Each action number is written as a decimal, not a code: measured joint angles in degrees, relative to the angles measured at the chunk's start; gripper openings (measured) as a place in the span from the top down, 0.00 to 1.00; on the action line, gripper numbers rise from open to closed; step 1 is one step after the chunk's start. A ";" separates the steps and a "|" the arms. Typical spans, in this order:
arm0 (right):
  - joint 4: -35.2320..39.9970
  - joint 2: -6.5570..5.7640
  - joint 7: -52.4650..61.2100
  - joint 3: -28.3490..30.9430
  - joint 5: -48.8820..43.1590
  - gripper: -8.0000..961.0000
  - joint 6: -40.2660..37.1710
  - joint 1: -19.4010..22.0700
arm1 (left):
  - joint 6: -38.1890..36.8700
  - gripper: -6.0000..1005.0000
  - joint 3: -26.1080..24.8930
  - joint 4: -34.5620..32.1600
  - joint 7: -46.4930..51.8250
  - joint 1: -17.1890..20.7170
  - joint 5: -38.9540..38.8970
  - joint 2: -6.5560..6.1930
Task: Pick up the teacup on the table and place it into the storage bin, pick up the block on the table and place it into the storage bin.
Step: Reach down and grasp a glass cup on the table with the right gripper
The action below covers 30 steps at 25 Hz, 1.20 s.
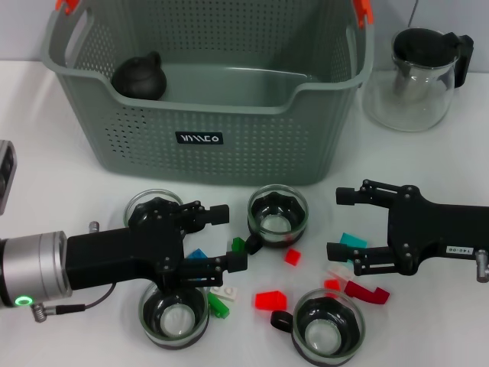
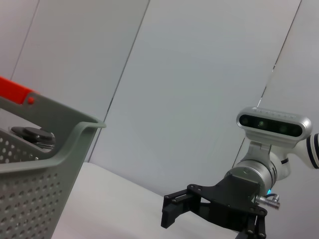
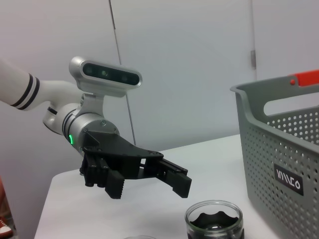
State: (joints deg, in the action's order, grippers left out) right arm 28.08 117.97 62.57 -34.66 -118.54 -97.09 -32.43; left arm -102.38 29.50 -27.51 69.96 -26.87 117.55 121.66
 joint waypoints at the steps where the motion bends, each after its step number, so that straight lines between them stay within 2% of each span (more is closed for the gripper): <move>1: 0.02 0.00 -0.07 0.02 0.00 0.02 -0.02 0.01 | -0.02 0.13 -0.01 0.05 -0.13 0.00 -0.04 0.00; 16: 2.38 -0.10 1.29 -0.06 -0.22 0.02 -0.30 0.63 | 0.00 0.13 -0.07 0.34 -1.02 0.15 -0.57 0.31; 23: 4.56 -0.29 0.43 -0.26 -0.54 0.02 -3.91 0.66 | 0.14 0.13 -0.09 0.35 -0.81 0.41 -0.56 0.41; 27: 8.54 -0.14 -0.18 -2.72 -3.74 0.02 -7.33 0.56 | 0.23 0.13 0.57 0.35 -1.48 0.42 -0.33 0.41; 30: 11.81 0.10 1.02 -5.69 -7.27 0.02 -8.26 0.06 | 0.23 0.13 3.36 0.16 -2.62 0.42 -0.18 0.38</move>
State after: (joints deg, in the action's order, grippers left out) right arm 39.89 118.07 63.59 -40.35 -125.81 -105.35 -32.38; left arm -102.15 32.86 -27.35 67.33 -26.45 117.37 122.05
